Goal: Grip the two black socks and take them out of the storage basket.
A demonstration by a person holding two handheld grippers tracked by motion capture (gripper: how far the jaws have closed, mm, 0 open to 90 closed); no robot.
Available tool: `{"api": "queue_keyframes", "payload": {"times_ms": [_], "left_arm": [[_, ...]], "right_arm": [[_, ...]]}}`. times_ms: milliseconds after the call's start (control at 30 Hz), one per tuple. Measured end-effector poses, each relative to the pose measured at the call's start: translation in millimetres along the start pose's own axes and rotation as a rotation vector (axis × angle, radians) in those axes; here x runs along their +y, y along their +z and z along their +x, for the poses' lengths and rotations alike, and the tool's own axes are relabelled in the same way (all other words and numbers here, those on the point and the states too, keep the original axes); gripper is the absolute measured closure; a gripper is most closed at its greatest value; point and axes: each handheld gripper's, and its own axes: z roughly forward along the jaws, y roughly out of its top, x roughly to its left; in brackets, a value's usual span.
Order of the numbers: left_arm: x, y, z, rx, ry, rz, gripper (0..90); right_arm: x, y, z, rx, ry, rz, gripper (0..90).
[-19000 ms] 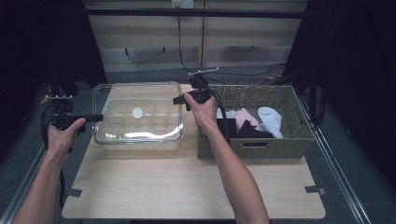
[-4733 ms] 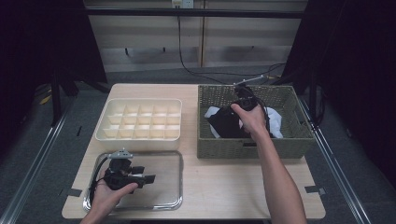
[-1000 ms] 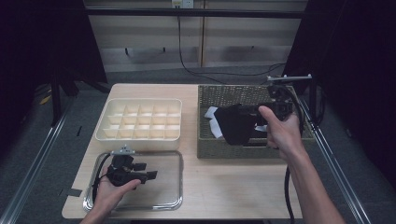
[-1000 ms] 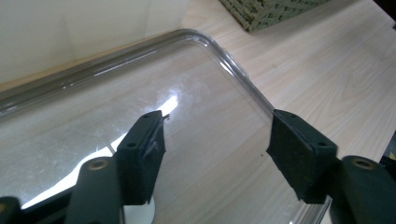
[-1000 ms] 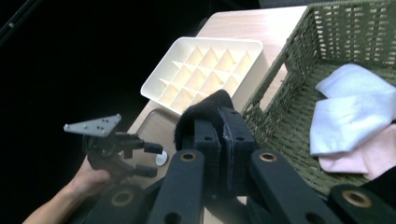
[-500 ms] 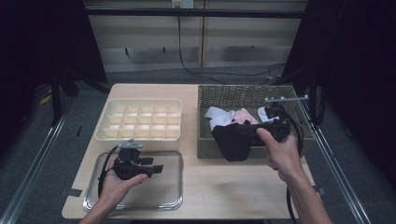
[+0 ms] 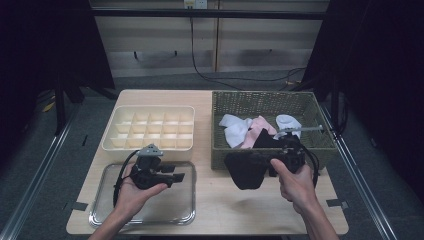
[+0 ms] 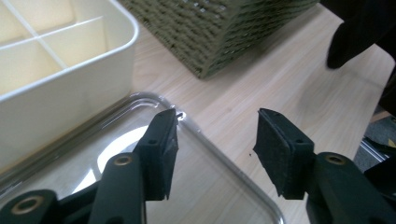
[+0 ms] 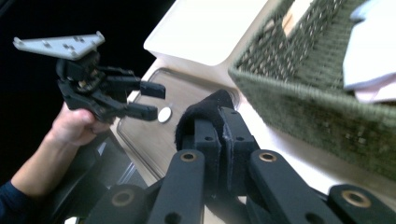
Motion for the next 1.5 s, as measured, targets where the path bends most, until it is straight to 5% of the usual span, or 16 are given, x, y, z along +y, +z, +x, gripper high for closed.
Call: {"api": "queue_keyframes", "payload": {"times_ms": [133,600,1200,1500], "left_arm": [[3.9,6.8,-2.1,-0.007,-0.027,0.009,52.6],[9.9,20.7,-7.5,-0.024,-0.026,0.011,52.0],[11.0,83.6,-28.4,-0.089,0.022,0.099,46.1],[4.0,89.3,-35.2,-0.113,0.043,0.135,47.4]], "right_arm": [[-17.8,6.6,-4.3,0.003,0.01,0.025,86.4],[-51.1,28.2,-22.3,-0.034,0.018,0.046,86.4],[-69.3,62.6,-52.7,-0.057,0.034,0.089,83.4],[-76.5,49.4,-63.7,-0.12,0.063,0.084,63.1]]}}
